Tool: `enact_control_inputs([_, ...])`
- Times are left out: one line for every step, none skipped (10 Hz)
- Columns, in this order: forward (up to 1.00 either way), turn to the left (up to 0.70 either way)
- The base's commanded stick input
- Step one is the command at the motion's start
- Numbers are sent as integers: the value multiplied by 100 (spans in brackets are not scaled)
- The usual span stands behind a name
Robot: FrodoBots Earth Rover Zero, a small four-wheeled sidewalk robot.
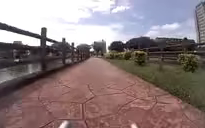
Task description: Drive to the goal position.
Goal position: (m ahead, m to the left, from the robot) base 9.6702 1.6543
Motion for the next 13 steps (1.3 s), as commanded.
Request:
enact_control_inputs([100, 0])
enact_control_inputs([100, 0])
enact_control_inputs([100, 0])
enact_control_inputs([100, 0])
enact_control_inputs([100, 0])
enact_control_inputs([100, 0])
enact_control_inputs([100, 0])
enact_control_inputs([100, 0])
enact_control_inputs([100, 0])
enact_control_inputs([100, 0])
enact_control_inputs([100, 0])
enact_control_inputs([100, 0])
enact_control_inputs([100, 0])
